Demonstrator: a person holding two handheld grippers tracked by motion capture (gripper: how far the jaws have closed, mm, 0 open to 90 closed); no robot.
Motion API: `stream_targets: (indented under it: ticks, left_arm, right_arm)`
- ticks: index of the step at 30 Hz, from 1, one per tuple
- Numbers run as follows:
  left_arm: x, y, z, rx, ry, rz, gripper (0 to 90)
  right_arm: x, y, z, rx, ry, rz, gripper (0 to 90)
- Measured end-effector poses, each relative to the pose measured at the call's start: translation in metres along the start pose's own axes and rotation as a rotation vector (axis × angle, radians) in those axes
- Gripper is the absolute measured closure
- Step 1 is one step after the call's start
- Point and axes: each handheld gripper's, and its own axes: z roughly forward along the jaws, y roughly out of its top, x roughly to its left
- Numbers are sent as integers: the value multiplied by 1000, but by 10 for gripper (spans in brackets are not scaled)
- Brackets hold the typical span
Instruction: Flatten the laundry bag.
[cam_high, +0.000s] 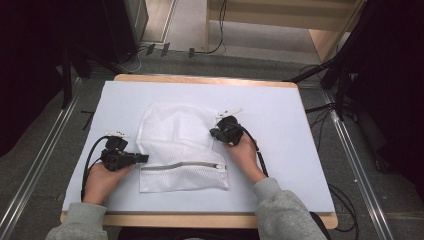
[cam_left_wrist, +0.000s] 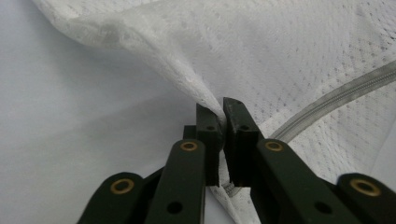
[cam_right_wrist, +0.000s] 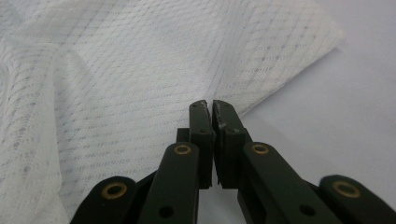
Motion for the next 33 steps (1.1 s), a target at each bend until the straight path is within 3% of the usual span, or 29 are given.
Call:
stream_targets:
  ticks: [9, 19, 26, 27, 30, 33]
  left_arm:
    - [2, 1, -1, -3, -32, -2, 895]
    - [-1, 1, 2, 11, -47, 11, 895]
    - [-5, 1, 7, 27, -74, 14, 895]
    - [-5, 1, 7, 31, -71, 17, 895]
    - [-4, 2, 10, 31, -79, 11, 895]
    - [-5, 3, 13, 25, -106, 0, 895]
  right_arm:
    - [-14, 3, -10, -11, 3, 65, 898]
    - [-45, 3, -30, -43, -37, 125, 898]
    - [-65, 4, -30, -29, -51, 141, 899]
    - [-71, 4, -30, -48, -64, 139, 900]
    - [-77, 6, -29, -23, -62, 163, 900]
    - [-85, 8, -25, -28, -76, 170, 900]
